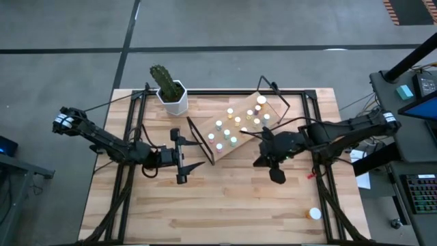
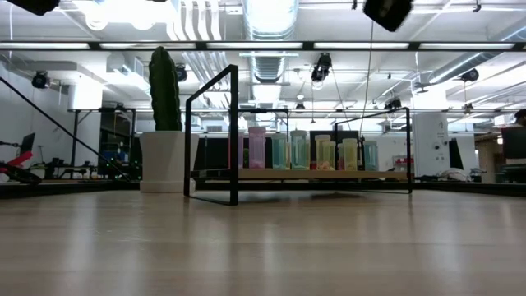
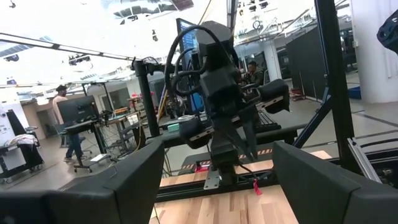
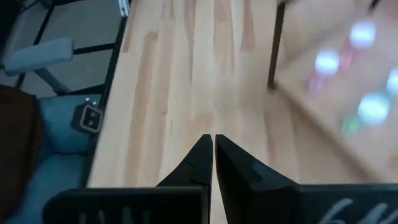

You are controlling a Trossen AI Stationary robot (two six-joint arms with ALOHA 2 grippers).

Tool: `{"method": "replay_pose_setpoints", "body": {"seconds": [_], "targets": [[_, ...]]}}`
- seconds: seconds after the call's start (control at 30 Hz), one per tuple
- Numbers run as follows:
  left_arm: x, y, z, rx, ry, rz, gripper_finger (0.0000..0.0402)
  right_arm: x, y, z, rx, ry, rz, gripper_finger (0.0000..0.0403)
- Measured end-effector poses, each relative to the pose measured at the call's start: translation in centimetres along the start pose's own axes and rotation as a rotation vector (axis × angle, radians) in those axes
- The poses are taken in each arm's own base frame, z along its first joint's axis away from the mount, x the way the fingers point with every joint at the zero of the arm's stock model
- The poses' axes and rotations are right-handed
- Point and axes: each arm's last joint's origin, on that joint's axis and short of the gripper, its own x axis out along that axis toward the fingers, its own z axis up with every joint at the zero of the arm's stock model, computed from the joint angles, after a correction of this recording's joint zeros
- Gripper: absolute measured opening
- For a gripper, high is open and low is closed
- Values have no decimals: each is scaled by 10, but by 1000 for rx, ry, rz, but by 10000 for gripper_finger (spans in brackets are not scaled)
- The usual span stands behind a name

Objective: Pick and place medicine bottles onto shelf by color
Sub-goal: Put the orange pill bottle on the shelf aligned with the other orange pill bottle

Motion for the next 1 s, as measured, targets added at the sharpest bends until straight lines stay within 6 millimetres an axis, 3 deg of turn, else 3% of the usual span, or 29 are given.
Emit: {"method": "replay_pose_setpoints", "body": {"seconds": [0.33,0.6,0.77,1.0], "targets": [[1,0,3,-4,-8,3,280,-24,23,-28,528,379,-112,9],[1,0,3,27,-10,4,280,-20,43,-52,884,650,-32,9],[1,0,3,28,-8,3,280,-13,60,-75,984,732,-84,9],[1,0,1,32,-3,1,280,0,99,-115,1097,828,-14,9]]}}
